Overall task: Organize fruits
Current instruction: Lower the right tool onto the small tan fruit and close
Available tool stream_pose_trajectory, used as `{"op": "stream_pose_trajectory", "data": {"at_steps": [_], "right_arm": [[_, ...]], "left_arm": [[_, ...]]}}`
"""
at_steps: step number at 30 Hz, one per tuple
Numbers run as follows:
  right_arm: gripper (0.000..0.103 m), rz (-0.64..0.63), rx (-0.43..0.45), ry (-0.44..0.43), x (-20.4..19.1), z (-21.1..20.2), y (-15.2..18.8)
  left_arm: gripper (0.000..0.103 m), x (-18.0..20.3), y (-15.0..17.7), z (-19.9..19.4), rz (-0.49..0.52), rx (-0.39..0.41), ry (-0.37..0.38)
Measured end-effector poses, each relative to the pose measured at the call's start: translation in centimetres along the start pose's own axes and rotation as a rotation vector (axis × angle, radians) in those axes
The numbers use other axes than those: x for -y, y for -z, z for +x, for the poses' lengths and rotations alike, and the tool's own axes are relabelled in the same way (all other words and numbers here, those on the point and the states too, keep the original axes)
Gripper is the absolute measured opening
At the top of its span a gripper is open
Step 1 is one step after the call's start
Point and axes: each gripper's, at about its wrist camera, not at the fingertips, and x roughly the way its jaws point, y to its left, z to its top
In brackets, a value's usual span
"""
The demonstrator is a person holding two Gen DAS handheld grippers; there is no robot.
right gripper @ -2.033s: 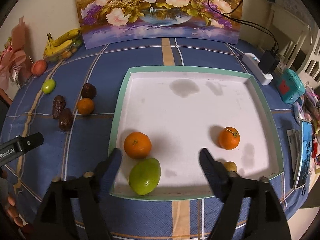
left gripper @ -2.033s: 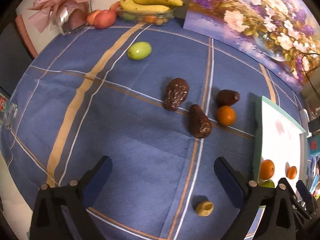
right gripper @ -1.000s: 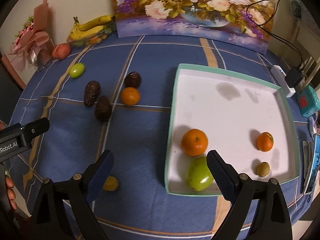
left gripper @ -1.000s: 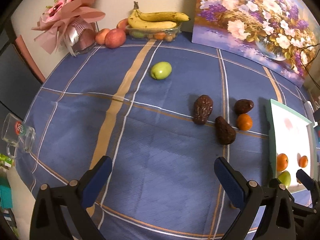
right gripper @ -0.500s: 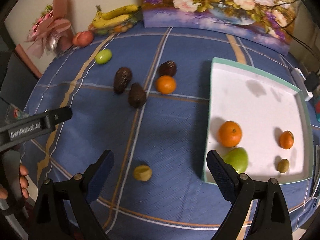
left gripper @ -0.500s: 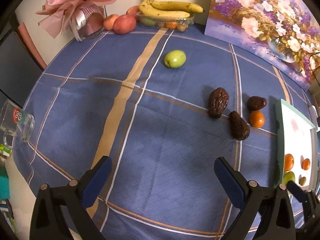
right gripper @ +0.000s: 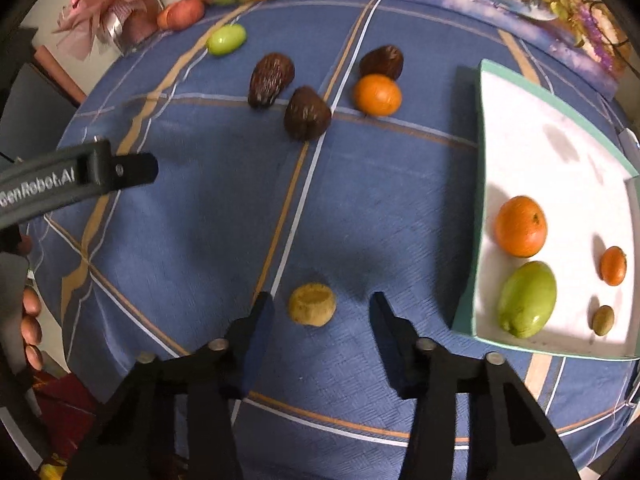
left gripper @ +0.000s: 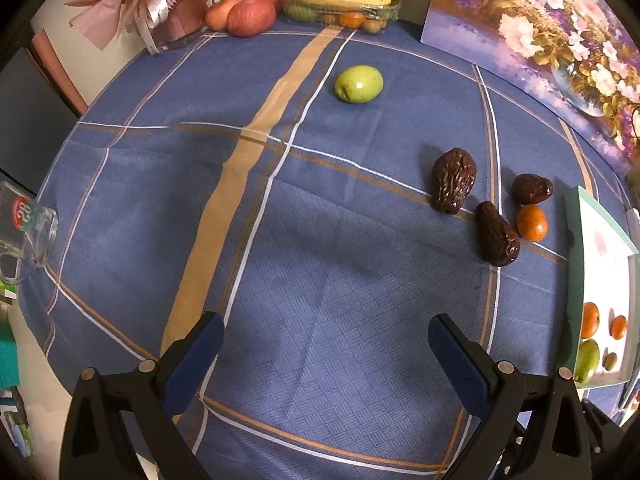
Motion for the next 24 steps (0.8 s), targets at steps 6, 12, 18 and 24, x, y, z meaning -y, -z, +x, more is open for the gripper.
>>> {"op": "stream_pose_trajectory", "data": {"at_steps": [6,12,18,24], "right_arm": [[0.032,-0.017,-0.012,-0.005,-0.3,0.9,0.1],[0.028,-0.027,-0.014,-0.008,-0.6,1.3,-0.1],[0.027,-0.015,0.024,-0.016,0.2,0.5,0.0],[0.027,0.008,0.105,0.030,0.9,-1.1,-0.8]], "left_arm": [[0.103,0.0,0.1,0.7,-0.010,-0.018,-0.001],[0.103,0.0,0.1,1.1,-0.022,-0.025,-0.006],[0.103,-0.7,-0.2,0.8,-0.078,-0.016,0.015],[0.103,-0.8,-0.4,0.3,-0.095,0.017,0.002]]}}
